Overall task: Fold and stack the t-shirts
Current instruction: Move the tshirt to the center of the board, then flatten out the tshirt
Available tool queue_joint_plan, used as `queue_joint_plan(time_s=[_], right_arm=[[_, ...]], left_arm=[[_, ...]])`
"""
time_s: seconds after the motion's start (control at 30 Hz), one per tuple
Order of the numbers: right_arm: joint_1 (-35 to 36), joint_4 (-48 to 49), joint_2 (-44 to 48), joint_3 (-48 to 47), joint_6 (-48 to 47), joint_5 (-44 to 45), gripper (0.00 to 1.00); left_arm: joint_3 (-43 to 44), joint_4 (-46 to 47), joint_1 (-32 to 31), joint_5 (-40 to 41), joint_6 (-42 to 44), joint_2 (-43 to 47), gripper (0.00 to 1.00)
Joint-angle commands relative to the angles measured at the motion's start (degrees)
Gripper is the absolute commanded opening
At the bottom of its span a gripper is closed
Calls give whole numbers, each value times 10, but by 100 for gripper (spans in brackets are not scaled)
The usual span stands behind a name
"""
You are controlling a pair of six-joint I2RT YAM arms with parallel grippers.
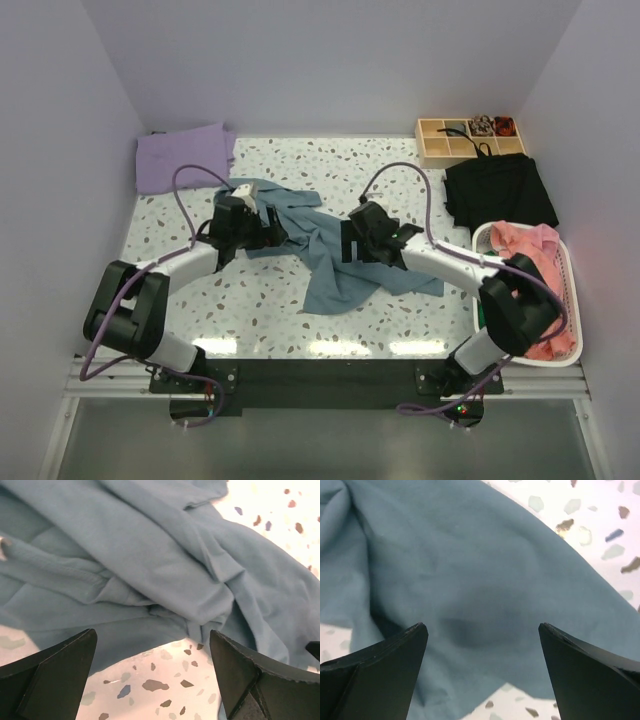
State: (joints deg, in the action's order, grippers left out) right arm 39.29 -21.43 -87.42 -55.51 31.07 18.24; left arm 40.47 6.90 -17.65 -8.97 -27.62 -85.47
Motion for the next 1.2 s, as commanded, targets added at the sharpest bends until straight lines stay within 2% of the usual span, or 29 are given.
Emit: queue_joint_plan(time_s=[0.0,0.07,0.2,0.33,0.43,0.53,0.67,0.8,0.9,0.97,1.03,1.13,1.17], right_arm=[[2,7,-89,-65,-51,18,98],[2,10,-127,-82,-54,22,98],[1,2,-161,-87,-47,17,97],[13,0,-149,-27,-27,-16,95],[51,-2,-141,12,-14,-38,95],[116,-2,-146,27,1,-74,95],[245,9,-172,15,35,-114,95],[348,25,-216,-28,58,-155,95],[416,24,-238,-73,66,-149,95],[453,11,-237,-102,71,-121,95],[466,-26,-217,-115,74,-81,97],[466,-105,-127,-94,117,44,99],[465,-133,-73,-90,132,138,99]], left_arm=[[0,-8,2,70,-43,1,100],[8,2,4,68,-47,-15,100],[69,-1,9,49,-31,-115,100],[132,-3,24,12,-13,-203,100],[208,-40,22,3,9,-266,100],[265,-63,11,-1,25,-296,100],[320,-92,-17,-31,55,-306,100],[377,-115,-60,-67,94,-319,100],[429,-150,-87,-121,128,-341,100],[437,-150,-94,-145,132,-338,100],[427,-141,-92,-128,121,-326,100],[380,-117,-78,-89,98,-280,100],[363,-103,-71,-82,88,-247,100]])
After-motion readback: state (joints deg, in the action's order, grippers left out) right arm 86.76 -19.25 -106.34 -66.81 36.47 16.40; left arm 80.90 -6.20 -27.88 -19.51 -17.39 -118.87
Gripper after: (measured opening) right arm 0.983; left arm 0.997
